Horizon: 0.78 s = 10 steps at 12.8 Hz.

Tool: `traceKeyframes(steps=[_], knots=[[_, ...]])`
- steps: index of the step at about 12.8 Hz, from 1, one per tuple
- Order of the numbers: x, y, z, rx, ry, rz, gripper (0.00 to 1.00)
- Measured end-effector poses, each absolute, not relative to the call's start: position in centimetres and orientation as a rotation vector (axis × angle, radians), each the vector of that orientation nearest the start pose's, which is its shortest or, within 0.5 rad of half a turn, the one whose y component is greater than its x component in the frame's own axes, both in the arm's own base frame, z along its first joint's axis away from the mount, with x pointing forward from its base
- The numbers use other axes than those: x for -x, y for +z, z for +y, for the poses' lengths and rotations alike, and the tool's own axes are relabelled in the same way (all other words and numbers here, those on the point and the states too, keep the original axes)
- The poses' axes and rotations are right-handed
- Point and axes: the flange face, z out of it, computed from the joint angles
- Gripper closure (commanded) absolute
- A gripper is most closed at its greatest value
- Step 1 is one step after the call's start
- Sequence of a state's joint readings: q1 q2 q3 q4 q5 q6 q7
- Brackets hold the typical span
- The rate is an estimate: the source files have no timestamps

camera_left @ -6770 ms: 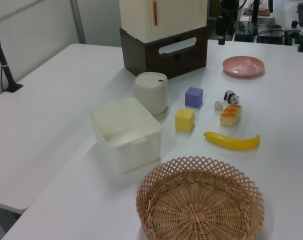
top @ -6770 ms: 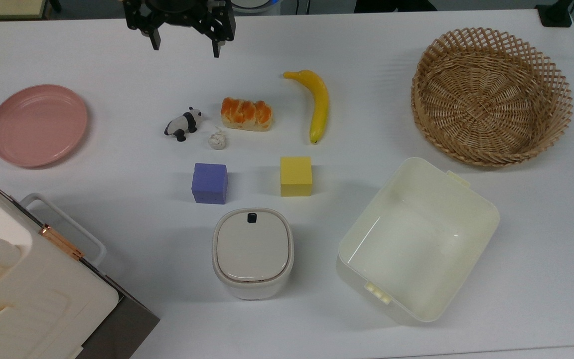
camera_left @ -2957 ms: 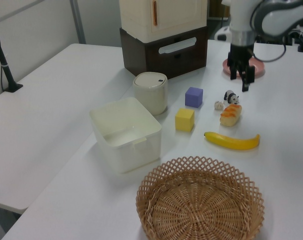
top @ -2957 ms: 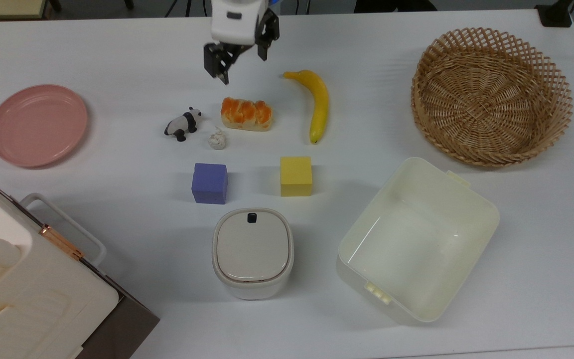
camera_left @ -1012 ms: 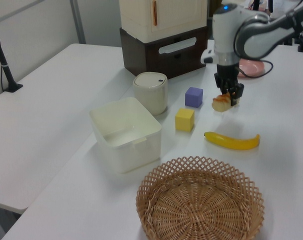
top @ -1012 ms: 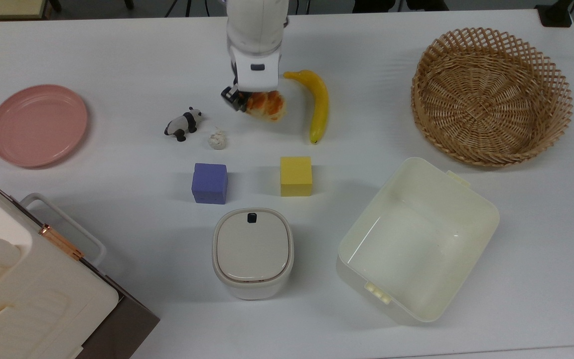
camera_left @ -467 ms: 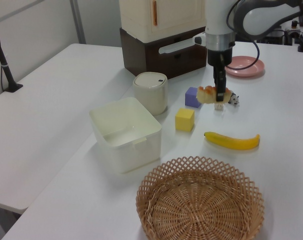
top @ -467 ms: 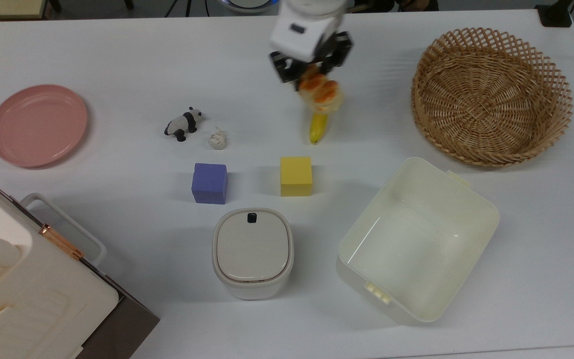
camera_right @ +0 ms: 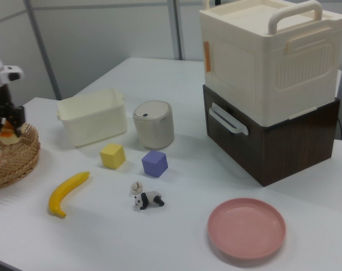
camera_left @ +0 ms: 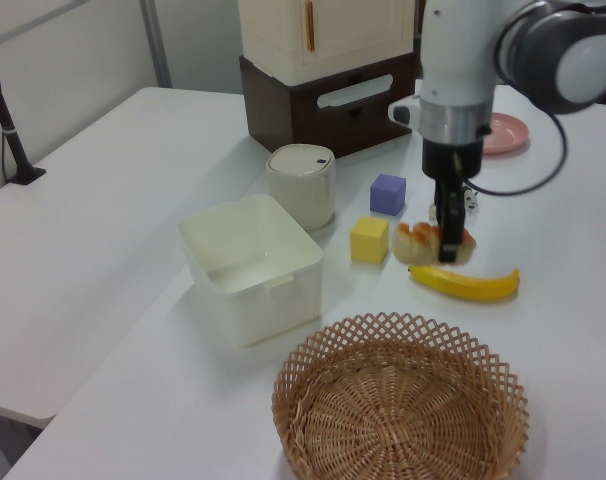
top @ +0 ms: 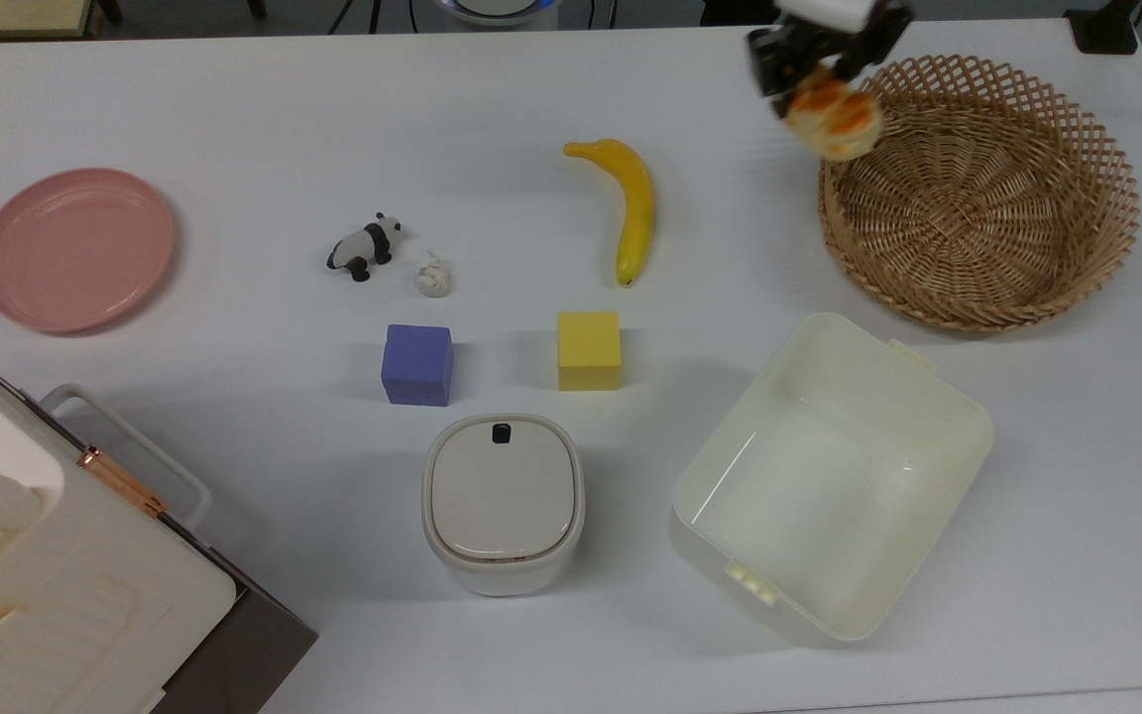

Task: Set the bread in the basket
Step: 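Carry the bread roll over the wicker basket, then lower the bread roll into the basket and open the gripper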

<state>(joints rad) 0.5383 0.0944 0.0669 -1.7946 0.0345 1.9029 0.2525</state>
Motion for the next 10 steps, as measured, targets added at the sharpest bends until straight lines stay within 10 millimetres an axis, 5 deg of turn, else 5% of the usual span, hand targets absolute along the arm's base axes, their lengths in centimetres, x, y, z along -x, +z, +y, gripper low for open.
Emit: traceKeyframes(steps=[5,7,10], knots=[[-43.2,46.0,44.5,2.980,-0.046,-0.727,0.28],[-42.8,44.7,46.3,2.953,-0.085,-0.752,0.00],[-43.1,44.1,47.0,2.943,-0.102,-0.756,0.00]])
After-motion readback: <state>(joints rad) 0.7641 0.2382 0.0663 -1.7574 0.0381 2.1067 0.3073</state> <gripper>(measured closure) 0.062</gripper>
